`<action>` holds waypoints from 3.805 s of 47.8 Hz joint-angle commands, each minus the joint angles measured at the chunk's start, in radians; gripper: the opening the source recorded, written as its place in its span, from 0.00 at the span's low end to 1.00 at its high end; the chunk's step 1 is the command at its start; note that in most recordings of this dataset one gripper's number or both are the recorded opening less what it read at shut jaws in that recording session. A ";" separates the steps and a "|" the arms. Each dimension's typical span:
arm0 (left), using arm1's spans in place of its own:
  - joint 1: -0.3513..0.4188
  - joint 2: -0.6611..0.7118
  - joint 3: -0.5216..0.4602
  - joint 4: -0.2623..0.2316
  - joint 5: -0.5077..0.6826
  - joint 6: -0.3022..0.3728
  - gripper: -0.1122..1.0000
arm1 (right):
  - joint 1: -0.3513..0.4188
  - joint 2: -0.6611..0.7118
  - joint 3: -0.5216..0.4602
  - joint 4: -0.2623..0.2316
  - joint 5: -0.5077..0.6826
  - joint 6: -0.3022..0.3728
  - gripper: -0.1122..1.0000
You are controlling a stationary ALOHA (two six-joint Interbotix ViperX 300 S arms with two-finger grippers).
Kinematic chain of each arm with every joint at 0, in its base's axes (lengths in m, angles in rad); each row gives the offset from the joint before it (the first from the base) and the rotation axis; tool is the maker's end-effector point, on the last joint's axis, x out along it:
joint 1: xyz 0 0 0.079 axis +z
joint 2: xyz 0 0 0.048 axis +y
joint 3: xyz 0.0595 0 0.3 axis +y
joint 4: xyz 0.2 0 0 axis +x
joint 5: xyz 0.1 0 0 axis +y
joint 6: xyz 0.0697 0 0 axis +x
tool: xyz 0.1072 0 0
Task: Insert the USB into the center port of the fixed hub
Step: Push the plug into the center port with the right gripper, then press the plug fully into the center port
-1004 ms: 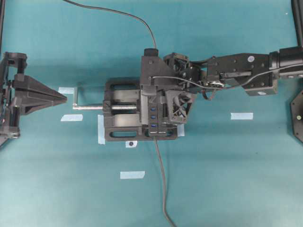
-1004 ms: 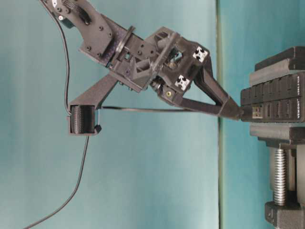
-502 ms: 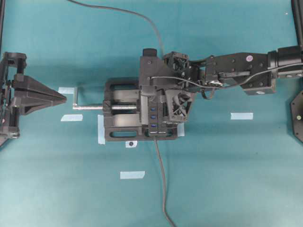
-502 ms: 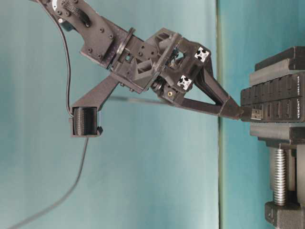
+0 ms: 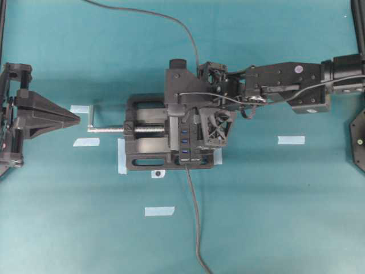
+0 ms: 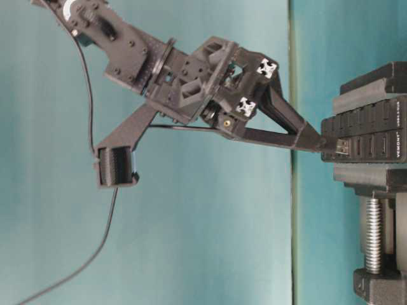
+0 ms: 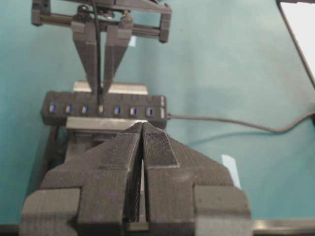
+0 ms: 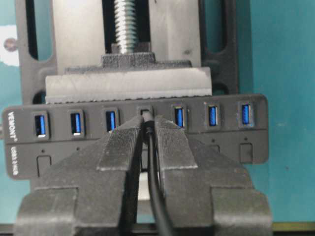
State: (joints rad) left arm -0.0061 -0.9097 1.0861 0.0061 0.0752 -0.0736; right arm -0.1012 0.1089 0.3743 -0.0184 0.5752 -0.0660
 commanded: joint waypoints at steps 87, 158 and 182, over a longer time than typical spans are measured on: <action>-0.002 0.003 -0.005 0.003 -0.005 -0.003 0.10 | 0.018 0.017 -0.049 0.017 0.020 -0.028 0.17; -0.002 -0.011 0.000 0.003 -0.005 -0.005 0.10 | 0.006 0.052 -0.061 0.000 0.081 -0.032 0.17; -0.002 -0.011 0.000 0.002 -0.005 -0.005 0.10 | 0.006 0.071 -0.057 0.003 0.081 -0.032 0.17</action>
State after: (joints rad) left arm -0.0061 -0.9235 1.0983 0.0061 0.0752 -0.0767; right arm -0.0936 0.1795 0.3175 -0.0169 0.6519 -0.0874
